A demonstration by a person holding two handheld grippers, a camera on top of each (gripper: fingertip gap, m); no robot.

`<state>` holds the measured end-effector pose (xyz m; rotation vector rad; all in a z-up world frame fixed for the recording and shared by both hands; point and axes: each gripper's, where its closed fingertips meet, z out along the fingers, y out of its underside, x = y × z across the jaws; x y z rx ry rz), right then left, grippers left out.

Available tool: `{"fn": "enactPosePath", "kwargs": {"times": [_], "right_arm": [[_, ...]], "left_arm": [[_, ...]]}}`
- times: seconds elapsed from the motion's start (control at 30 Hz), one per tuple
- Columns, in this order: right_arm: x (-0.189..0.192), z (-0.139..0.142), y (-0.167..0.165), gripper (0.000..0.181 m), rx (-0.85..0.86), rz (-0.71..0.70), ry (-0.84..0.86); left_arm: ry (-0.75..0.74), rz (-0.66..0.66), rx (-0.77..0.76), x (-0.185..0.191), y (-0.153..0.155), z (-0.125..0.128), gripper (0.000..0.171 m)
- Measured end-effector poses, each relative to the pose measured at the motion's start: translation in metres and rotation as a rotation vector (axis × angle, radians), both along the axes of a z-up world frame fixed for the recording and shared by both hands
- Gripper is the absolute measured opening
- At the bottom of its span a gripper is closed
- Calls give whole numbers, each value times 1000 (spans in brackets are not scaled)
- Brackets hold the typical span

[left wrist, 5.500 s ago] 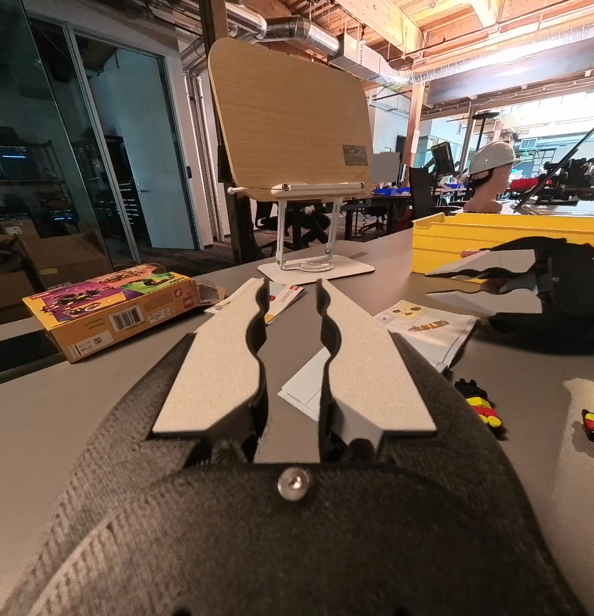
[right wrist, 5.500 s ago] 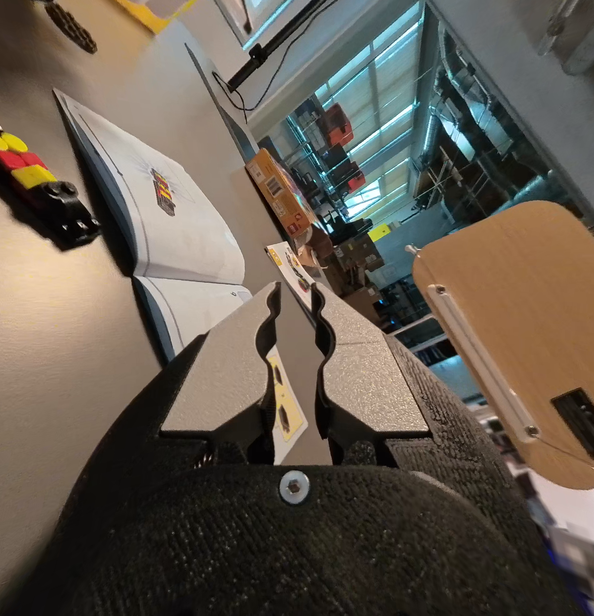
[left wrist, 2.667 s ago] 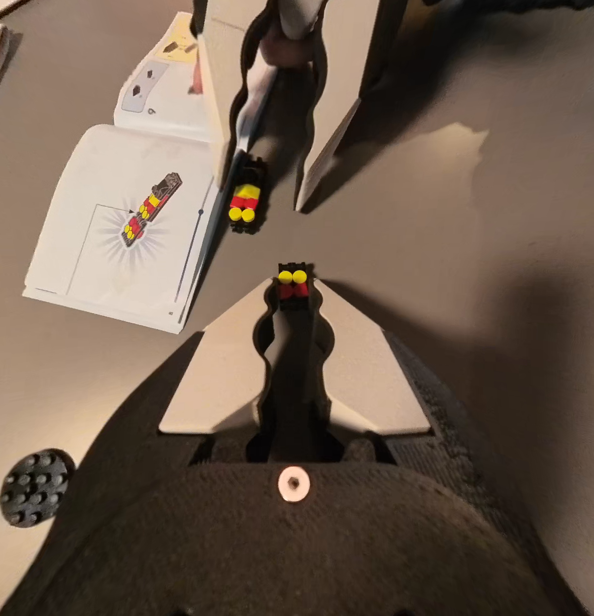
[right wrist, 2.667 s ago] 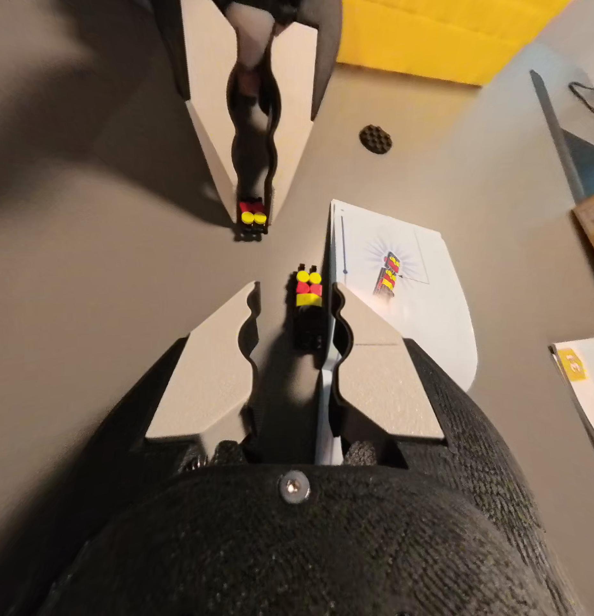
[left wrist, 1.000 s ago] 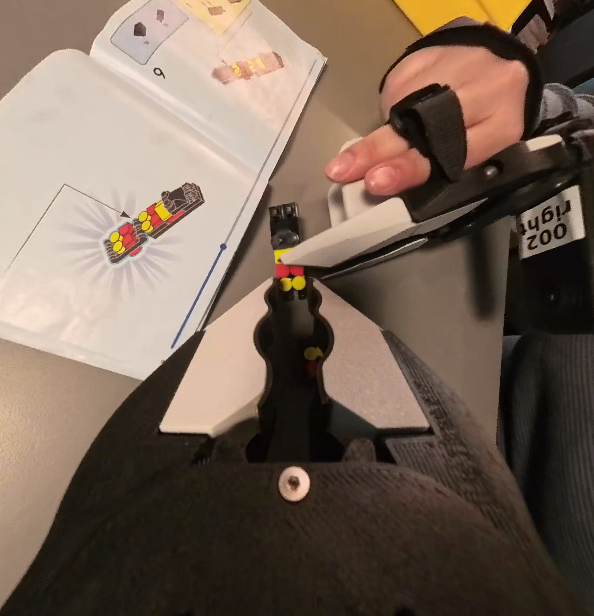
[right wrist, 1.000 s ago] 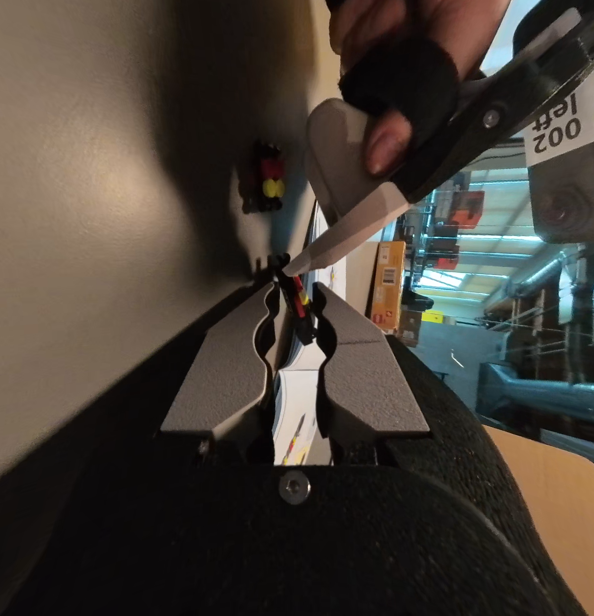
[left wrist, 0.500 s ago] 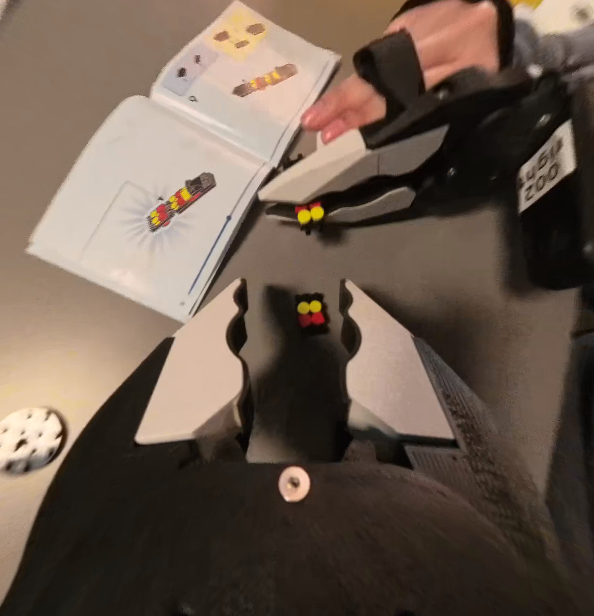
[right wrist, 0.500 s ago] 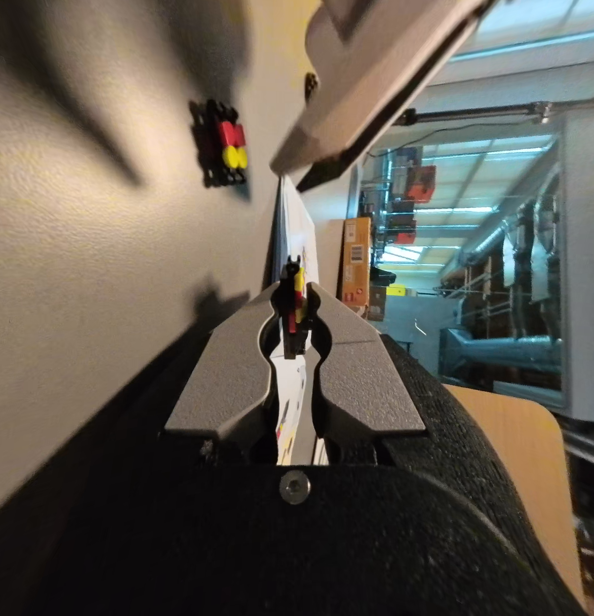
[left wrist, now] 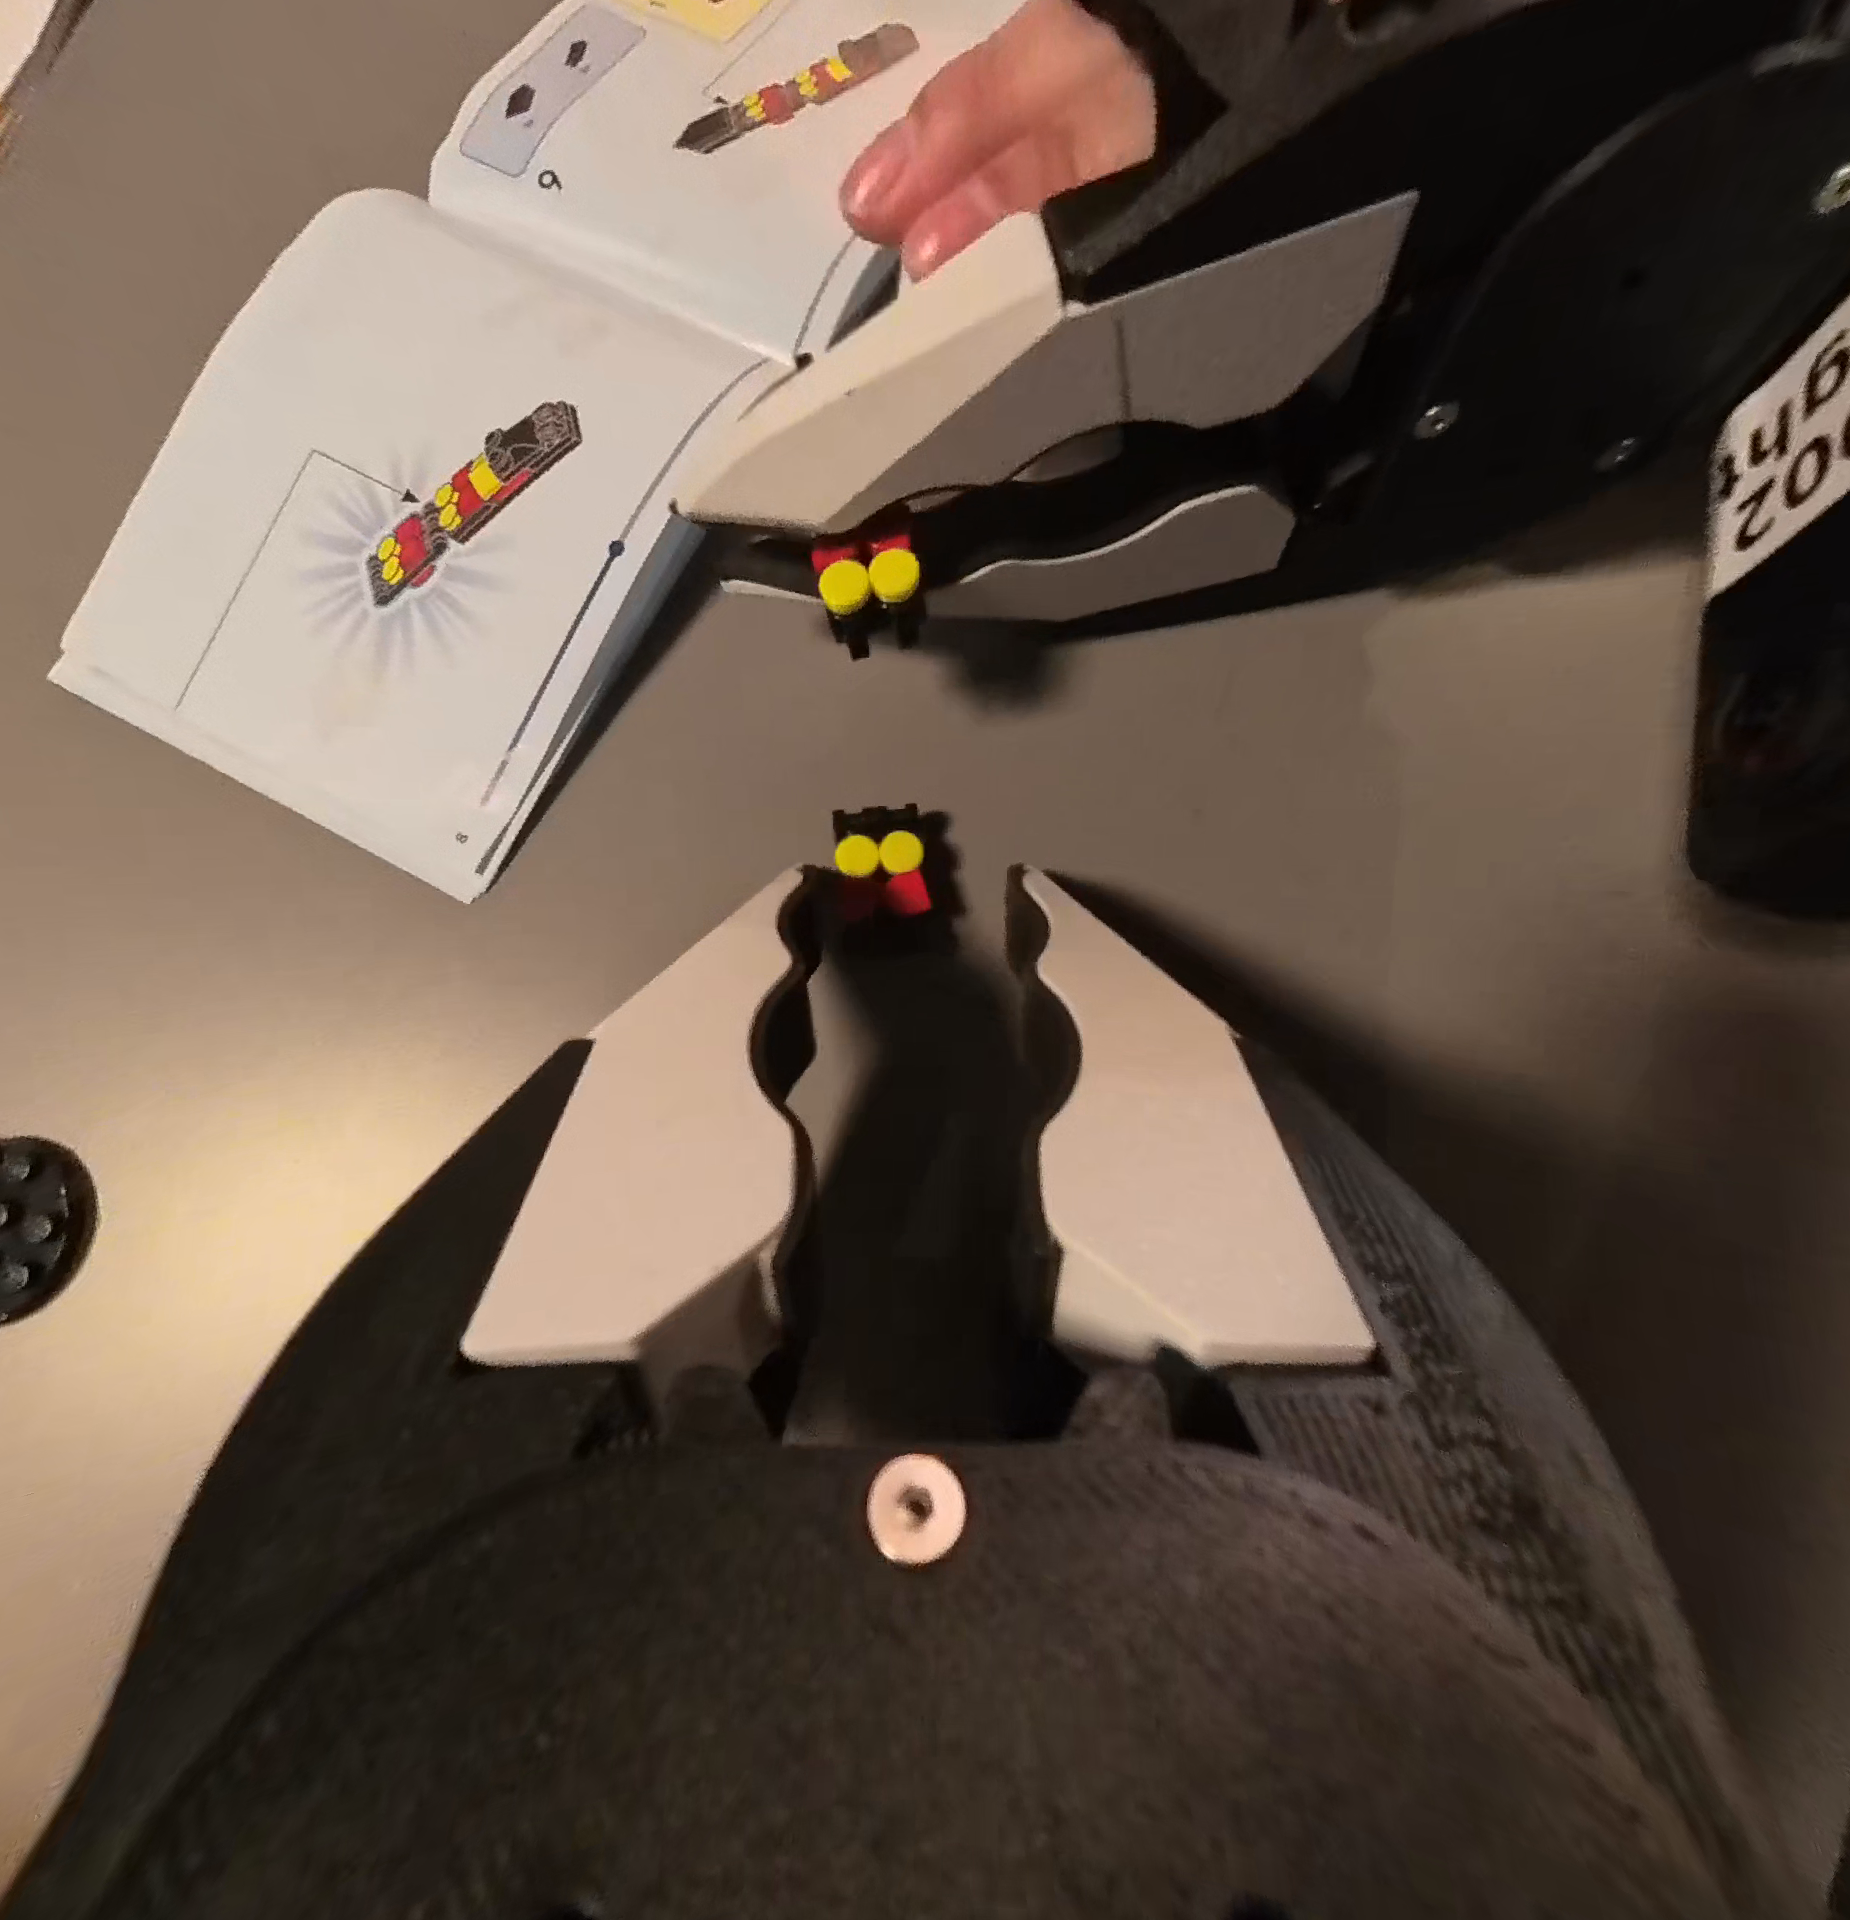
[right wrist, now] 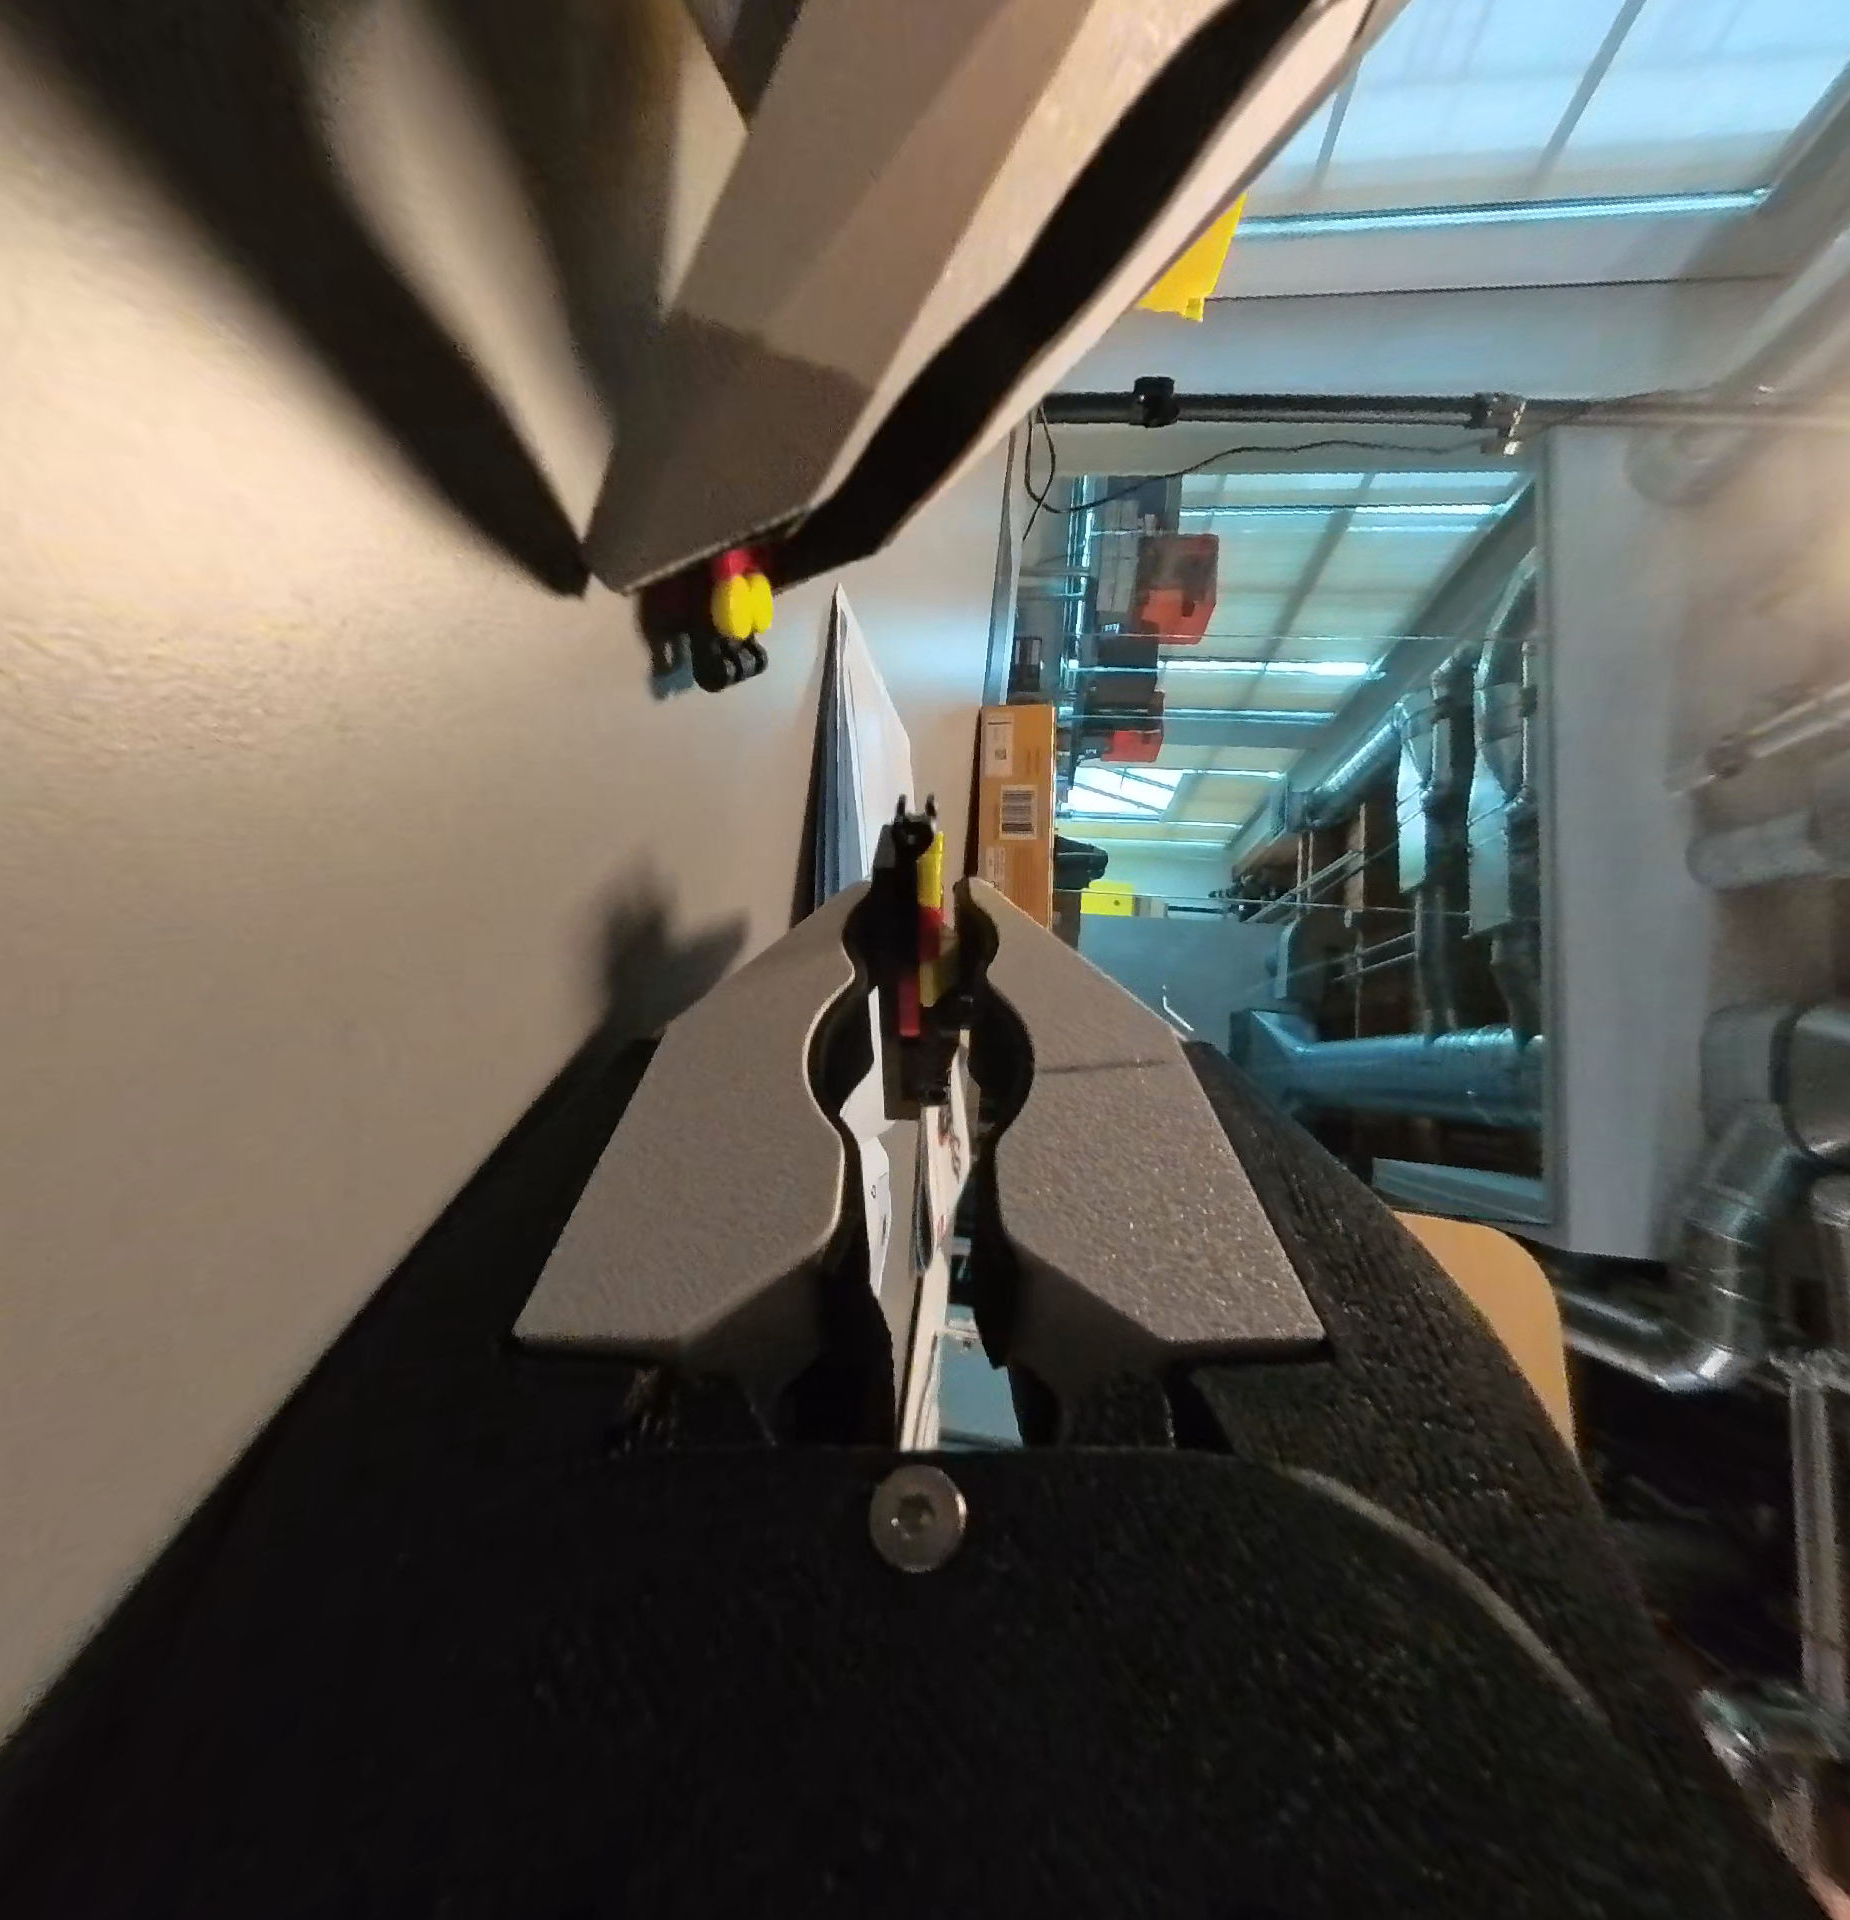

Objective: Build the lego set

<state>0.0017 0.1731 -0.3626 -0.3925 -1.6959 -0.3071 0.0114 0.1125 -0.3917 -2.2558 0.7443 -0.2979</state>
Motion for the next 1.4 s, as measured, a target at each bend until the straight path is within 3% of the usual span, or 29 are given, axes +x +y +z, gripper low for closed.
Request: {"fn": "enactPosePath", "kwargs": {"times": [0.2, 0.37, 0.53, 0.77, 1.0, 1.4], "right_arm": [[0, -1, 1, 10, -7, -12, -10], [-1, -2, 2, 10, -1, -25, -15], [-5, 3, 0, 10, 74, -42, -5], [-6, 6, 0, 10, 107, -57, -1], [-8, 13, 1, 9, 265, -89, -11], [-12, 12, 0, 9, 288, -88, -40]], "left_arm": [[7, 33, 24, -4, 5, 0, 18], [-43, 45, 43, -7, 9, 1, 17], [-136, 76, 225, -3, 19, 34, 16], [-161, 70, 189, 0, 17, 28, 16], [-185, 112, 192, -2, 21, 31, 15], [-147, 140, 204, -6, 24, 28, 14]]}}
